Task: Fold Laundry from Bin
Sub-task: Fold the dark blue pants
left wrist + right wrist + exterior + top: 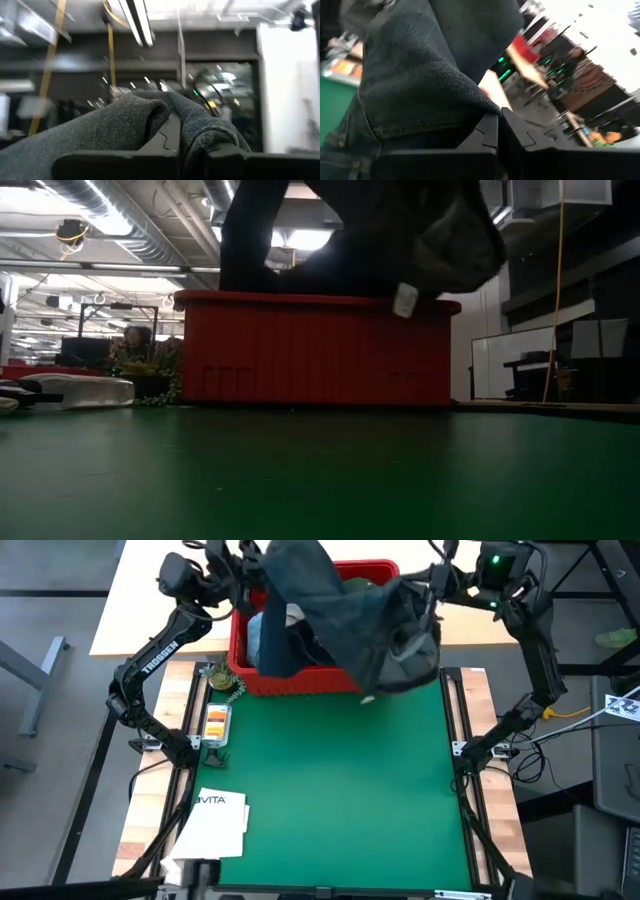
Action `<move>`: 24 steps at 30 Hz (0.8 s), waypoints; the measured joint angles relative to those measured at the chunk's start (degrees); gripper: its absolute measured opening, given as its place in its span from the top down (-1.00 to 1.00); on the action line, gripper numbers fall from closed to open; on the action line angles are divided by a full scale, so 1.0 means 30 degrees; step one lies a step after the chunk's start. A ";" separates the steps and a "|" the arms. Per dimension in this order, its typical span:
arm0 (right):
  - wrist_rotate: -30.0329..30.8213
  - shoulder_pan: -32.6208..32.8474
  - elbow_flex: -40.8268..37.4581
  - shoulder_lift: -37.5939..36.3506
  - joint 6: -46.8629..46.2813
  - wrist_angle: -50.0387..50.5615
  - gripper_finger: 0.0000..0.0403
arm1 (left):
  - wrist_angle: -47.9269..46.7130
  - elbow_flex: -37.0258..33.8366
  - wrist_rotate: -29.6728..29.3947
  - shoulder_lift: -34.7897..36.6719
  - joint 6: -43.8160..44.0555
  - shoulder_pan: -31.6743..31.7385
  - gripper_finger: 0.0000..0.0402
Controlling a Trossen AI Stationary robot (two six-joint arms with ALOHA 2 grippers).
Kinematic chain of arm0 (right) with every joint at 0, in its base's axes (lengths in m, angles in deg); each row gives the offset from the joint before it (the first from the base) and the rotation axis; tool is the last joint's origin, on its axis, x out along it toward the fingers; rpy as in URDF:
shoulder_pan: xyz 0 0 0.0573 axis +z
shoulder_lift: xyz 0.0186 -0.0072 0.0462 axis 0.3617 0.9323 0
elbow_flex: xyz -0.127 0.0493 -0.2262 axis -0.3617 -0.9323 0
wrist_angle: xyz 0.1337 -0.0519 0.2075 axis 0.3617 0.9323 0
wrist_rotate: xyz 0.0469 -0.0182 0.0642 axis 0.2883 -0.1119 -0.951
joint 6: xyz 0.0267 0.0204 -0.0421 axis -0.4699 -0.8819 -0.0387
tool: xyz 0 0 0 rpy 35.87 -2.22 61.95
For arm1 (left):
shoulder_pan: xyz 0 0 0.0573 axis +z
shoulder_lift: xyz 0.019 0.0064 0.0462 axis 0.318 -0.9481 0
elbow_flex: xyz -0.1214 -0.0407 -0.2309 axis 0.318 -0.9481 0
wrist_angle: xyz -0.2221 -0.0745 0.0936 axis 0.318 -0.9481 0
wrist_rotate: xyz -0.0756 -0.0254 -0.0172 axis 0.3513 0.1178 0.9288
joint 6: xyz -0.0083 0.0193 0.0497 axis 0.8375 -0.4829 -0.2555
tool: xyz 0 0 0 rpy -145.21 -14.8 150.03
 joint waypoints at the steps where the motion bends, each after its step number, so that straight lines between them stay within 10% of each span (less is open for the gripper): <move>1: -0.0019 0.0000 -0.0081 -0.0098 0.0055 0.0514 0.98 | -0.0430 0.0000 0.0601 0.0000 0.0000 0.0000 1.00; 9: 0.0100 0.0000 -0.0106 -0.0170 0.0127 0.4563 0.96 | -0.4425 0.0000 0.3398 0.0000 -0.1279 0.0255 1.00; 24: 0.2396 0.0007 -0.0121 0.0729 0.0140 0.4686 0.55 | -0.7088 0.0000 -0.1370 -0.0001 -0.5676 0.0255 0.98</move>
